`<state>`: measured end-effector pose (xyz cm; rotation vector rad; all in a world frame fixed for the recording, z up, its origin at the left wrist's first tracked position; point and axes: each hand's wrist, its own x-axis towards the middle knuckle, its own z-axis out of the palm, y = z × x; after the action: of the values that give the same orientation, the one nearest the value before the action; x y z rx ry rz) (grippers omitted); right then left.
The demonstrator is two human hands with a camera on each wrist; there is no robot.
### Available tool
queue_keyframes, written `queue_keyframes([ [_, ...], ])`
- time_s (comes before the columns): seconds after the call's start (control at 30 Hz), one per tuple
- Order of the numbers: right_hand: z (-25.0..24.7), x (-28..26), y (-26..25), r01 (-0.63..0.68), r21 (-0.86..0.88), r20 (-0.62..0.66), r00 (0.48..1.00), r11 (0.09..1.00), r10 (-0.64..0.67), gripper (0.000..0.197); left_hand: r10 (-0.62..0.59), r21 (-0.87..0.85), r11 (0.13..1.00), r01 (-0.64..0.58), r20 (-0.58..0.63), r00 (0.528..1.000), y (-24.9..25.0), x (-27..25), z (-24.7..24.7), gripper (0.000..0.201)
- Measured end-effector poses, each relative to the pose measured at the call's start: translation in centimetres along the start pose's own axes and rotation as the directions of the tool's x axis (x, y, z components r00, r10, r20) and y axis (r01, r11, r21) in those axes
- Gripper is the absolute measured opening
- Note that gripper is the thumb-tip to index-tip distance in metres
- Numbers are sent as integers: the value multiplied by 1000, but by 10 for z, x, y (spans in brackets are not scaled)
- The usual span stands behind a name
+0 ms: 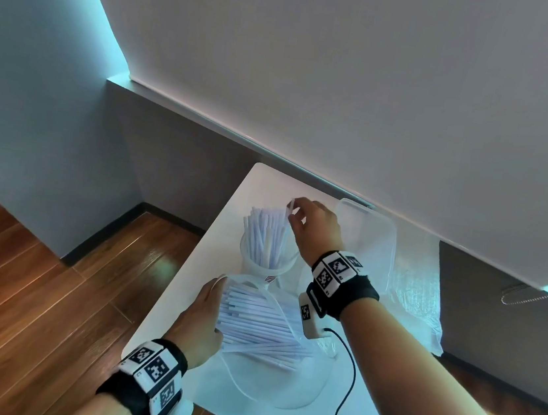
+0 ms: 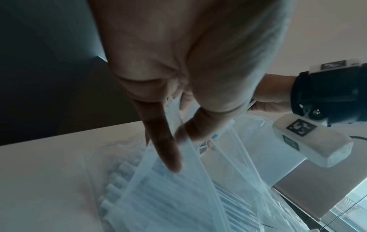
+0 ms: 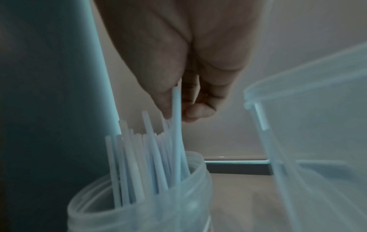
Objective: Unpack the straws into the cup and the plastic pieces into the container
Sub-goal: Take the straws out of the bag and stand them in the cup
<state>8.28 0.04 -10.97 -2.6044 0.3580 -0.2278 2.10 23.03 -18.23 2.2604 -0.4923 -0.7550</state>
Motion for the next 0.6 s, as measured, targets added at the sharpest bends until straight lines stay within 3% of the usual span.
queue_keyframes([
  [0.1, 3, 2, 0, -62, -87, 86, 994, 994, 69, 20, 5, -4, 1000, -5, 4, 1000, 4, -2, -2, 95],
  [0.17, -1, 3, -2, -94, -90, 76, 992, 991, 101, 26, -6, 7, 1000, 5, 15, 1000, 6, -3, -3, 95],
  [0.3, -11, 0, -12, 70, 4, -38, 997, 998, -70, 44, -2, 2, 1000, 2, 19, 1000, 8, -3, -5, 93],
  [0.37, -4, -4, -12, 141, -27, 22, 990, 990, -141, 44, -7, 5, 1000, 7, 21, 1000, 10, -3, -5, 93],
  [0.5, 15, -17, -6, 91, -145, 297, 954, 985, -45, 57, -29, 8, 1000, 29, 29, 999, 8, -3, -5, 95],
  [0.6, 12, -20, -12, 78, -37, 221, 973, 996, -68, 54, -39, 10, 999, 39, 22, 999, 8, -3, -6, 96],
])
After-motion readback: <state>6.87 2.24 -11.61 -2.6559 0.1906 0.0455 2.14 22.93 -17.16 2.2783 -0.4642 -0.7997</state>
